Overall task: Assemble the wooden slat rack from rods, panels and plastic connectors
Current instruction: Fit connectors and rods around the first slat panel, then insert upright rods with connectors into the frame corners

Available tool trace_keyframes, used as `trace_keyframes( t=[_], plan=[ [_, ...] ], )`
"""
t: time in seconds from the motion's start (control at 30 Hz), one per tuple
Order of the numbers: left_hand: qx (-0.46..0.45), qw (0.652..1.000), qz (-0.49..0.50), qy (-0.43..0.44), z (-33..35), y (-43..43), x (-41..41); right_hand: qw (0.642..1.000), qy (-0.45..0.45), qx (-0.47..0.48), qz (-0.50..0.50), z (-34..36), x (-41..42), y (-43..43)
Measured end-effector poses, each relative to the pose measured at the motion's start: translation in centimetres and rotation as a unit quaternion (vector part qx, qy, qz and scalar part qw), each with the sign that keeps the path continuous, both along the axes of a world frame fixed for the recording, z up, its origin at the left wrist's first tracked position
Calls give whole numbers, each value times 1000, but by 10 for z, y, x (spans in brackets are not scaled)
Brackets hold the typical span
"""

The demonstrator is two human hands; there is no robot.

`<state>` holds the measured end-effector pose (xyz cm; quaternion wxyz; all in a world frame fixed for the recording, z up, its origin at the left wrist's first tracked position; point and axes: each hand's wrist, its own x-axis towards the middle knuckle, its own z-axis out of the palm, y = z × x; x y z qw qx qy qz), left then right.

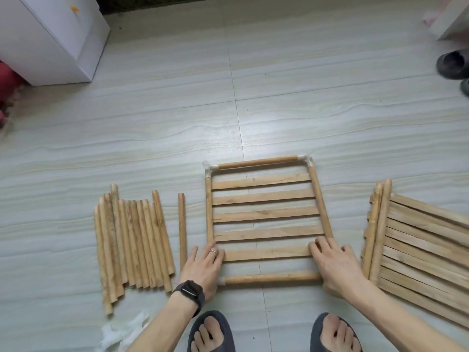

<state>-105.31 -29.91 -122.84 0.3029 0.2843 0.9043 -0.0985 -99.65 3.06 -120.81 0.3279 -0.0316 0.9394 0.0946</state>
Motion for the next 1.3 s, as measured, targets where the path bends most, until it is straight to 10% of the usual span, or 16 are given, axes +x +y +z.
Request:
trace_keyframes(
  t=[0.17, 0.3, 0.6, 0.67, 0.77, 1.0, 1.13, 1.3],
  plan=[
    [117, 989, 84, -25, 9, -8, 2, 999, -24, 43, -9, 3, -3, -13],
    [246, 901, 351, 66, 12, -24, 3, 993, -74, 89, 2, 14, -8, -31],
    [22, 893, 449, 24, 5, -49, -16, 994, -10, -107, 14, 9, -17, -93],
    [91, 853, 514, -5, 3, -52, -24, 992, -49, -115, 9, 3, -19, -97],
    [298, 703, 634, -121, 15, -58, -31, 992, -55, -116, 11, -2, -13, -96],
    [484, 583, 576, -309, 59, -58, -41, 977, -127, -169, 12, 27, -29, -98],
    [474, 593, 531, -376, 68, -42, -56, 922, 43, -361, -132, 58, -79, -102],
    [473, 614, 443, -450, 73, -22, -73, 948, 170, -248, 102, 79, -125, -116]
  ],
)
